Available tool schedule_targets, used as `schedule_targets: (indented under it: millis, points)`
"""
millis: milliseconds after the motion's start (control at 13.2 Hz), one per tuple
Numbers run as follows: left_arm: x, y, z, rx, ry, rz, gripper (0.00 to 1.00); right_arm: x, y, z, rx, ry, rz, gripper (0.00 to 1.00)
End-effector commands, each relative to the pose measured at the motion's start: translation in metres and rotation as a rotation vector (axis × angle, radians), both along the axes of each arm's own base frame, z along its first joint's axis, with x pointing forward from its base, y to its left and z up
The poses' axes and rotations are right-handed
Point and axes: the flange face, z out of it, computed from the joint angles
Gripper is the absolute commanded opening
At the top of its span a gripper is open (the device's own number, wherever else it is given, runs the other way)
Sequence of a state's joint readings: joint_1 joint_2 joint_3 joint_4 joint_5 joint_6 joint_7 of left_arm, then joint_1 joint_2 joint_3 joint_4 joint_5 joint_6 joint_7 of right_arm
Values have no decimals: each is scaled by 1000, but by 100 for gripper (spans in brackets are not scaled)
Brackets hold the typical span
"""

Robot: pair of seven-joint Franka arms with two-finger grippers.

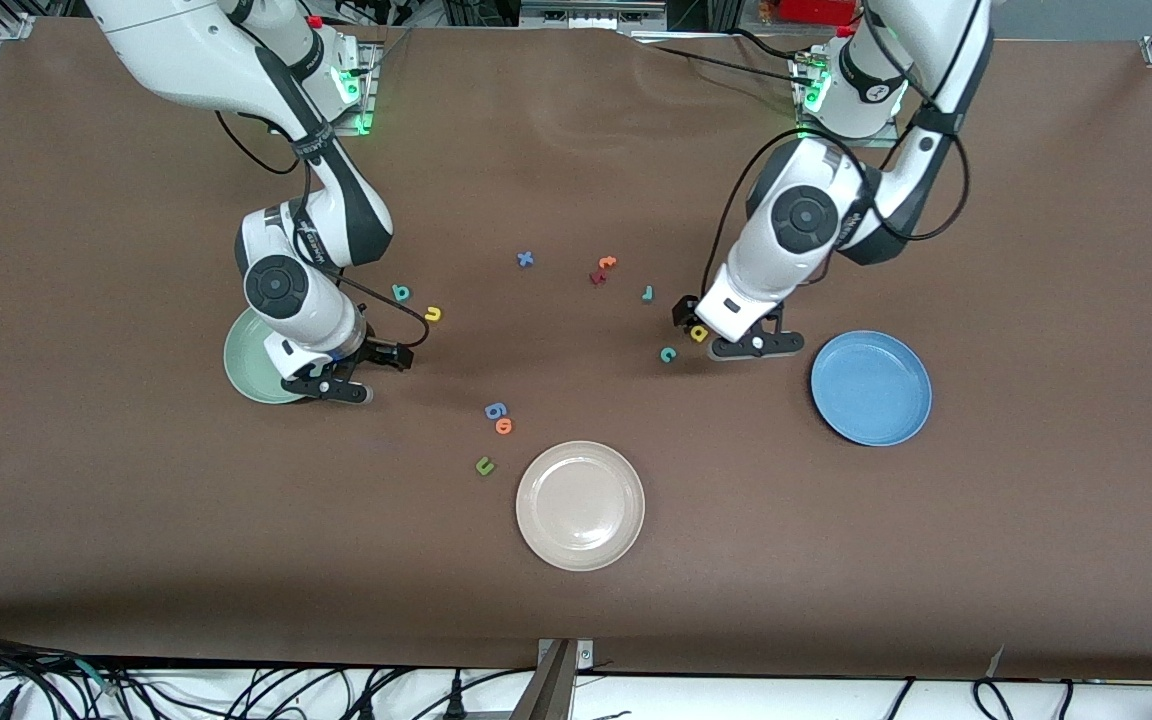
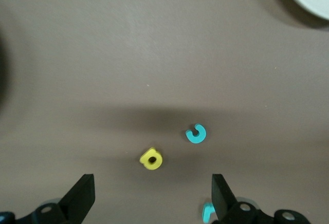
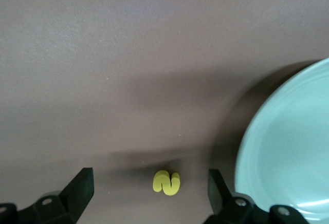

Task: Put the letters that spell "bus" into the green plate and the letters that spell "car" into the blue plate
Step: 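Grasp the yellow 2 and yellow d with the right and left grippers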

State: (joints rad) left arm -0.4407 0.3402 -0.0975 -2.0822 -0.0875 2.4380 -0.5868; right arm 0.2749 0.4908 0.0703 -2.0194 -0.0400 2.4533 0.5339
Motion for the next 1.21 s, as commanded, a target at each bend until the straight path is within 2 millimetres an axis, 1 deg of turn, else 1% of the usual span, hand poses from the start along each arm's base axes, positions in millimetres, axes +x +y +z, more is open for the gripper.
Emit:
schedule_targets:
  millis: [0, 76, 152, 228, 531, 683, 834, 986, 1138]
  points:
    - [-12, -4, -21, 51, -39, -20, 100, -8, 9, -9, 9, -7, -8, 89]
    - [-12, -5, -32, 65, -52, -31, 100, -8, 9, -10, 8, -5, -8, 81]
    - [-12, -7, -41, 68, -65, -29, 100, -8, 9, -10, 8, -5, -4, 67]
    - [-12, -9, -50, 72, -72, -30, 100, -9, 9, -13, 7, 0, 4, 62]
    - [-13, -11, -79, 62, -76, -46, 96, -10, 7, -14, 3, 8, 9, 63]
    - [-16, -10, -86, 69, -65, -53, 94, -9, 6, -14, 2, 6, 9, 64]
    - [-18, -10, -89, 73, -58, -55, 92, -11, 4, -19, -1, 15, 18, 64]
    - [-23, -14, -92, 77, -52, -64, 81, -11, -1, -23, -10, 20, 27, 64]
    - [-23, -14, -91, 78, -49, -65, 73, -9, -11, -28, -12, 27, 58, 64]
